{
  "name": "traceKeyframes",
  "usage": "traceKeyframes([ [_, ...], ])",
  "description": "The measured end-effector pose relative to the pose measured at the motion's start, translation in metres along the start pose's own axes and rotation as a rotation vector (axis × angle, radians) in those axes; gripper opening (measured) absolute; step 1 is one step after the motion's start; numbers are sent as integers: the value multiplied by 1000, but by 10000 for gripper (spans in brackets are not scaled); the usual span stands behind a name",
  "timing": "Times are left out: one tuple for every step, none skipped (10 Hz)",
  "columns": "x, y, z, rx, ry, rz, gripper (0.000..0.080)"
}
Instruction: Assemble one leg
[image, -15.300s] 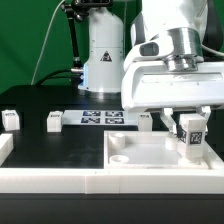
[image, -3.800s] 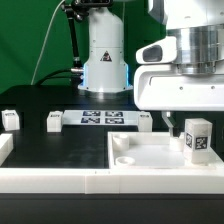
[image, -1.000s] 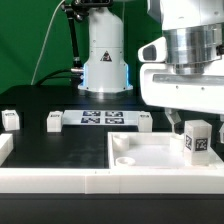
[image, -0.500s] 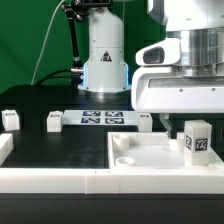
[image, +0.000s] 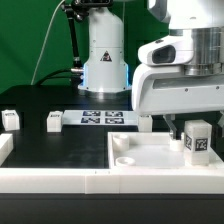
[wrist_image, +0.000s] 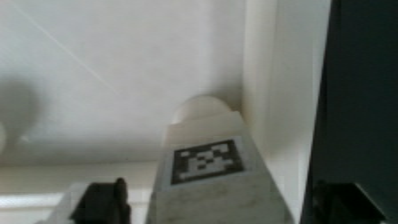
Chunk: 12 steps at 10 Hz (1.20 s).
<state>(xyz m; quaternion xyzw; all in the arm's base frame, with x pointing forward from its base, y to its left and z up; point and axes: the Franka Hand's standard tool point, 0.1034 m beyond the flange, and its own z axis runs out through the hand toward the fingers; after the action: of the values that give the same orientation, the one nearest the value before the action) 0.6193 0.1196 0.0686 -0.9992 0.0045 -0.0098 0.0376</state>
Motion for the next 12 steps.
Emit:
traceKeyframes([
  [0, 0, 0, 0, 0, 28, 388],
  [0, 0, 0, 0, 0, 27, 291],
  [0, 0, 0, 6, 2, 111, 291],
  [1, 0, 0, 13, 10, 228, 291],
  [1, 0, 0, 21, 23, 400, 291],
  [0, 0, 1, 26, 31, 529, 291],
  [0, 0, 1, 32, 31, 665, 291],
  [0, 0, 1, 37, 29, 789, 291],
  [1, -1, 1, 46, 29, 929, 291],
  [1, -1, 1, 53, 34, 1056, 291],
  [2, -2, 1, 63, 39, 1165, 291],
  [2, -1, 1, 67, 38, 1279, 291],
])
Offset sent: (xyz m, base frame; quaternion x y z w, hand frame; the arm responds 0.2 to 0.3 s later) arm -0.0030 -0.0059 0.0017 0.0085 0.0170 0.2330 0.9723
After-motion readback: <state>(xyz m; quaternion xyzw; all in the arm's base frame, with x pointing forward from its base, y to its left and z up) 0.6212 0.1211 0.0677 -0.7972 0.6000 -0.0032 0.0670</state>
